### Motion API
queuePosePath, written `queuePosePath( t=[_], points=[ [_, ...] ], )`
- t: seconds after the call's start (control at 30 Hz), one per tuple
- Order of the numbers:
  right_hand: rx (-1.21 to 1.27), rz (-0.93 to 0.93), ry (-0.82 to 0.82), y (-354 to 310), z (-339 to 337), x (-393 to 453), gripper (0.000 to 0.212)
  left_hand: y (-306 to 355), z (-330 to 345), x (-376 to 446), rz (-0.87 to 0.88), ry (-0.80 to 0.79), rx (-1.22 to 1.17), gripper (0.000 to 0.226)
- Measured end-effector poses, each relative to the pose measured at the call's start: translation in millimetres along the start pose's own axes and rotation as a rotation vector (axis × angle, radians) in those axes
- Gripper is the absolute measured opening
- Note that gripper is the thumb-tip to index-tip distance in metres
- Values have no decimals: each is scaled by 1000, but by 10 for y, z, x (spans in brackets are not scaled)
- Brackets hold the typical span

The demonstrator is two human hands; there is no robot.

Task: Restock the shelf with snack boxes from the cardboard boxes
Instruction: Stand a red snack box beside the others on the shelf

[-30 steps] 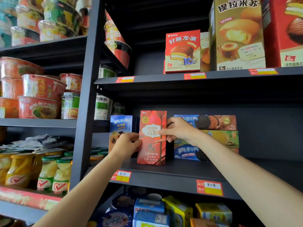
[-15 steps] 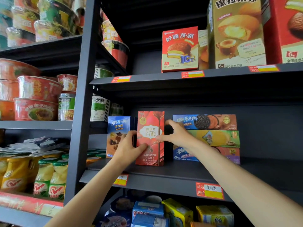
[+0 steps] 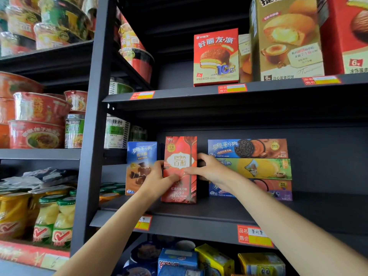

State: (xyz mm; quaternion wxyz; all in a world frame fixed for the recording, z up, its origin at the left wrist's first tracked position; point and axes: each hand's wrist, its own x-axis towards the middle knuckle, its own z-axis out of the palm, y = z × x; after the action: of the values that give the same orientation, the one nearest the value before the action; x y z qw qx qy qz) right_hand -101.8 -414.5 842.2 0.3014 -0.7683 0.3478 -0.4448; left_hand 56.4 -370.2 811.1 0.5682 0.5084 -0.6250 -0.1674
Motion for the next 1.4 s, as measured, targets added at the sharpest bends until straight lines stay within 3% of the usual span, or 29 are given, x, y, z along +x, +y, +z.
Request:
queuePosePath(
  t=[0.27, 0.4, 0.47, 0.63, 0.97, 1.07, 1.4],
  points=[
    [28, -50, 3, -6, 24, -38, 52, 20, 24, -21, -11, 13, -92, 61],
    [-39, -91, 65, -12, 52, -34, 81, 20, -14, -36, -33, 15, -87, 65],
    [-70, -88, 87, -19, 57, -26, 93, 33, -34, -53, -51, -37, -59, 54],
    [-186, -29, -14, -8, 53, -64, 67, 57, -78, -102, -65, -172, 34, 46],
    [-304, -94, -36, -165, -30, -354, 67, 150, -160, -235, 13, -264, 173, 75],
    [-352, -99, 11, -273, -196, -649, 70, 339, -70, -358, 90, -325, 121, 72],
    [-418, 40, 225, -136, -1832, -1761, 60, 1276, 1358, -827, 222, -507, -130, 66]
  ],
)
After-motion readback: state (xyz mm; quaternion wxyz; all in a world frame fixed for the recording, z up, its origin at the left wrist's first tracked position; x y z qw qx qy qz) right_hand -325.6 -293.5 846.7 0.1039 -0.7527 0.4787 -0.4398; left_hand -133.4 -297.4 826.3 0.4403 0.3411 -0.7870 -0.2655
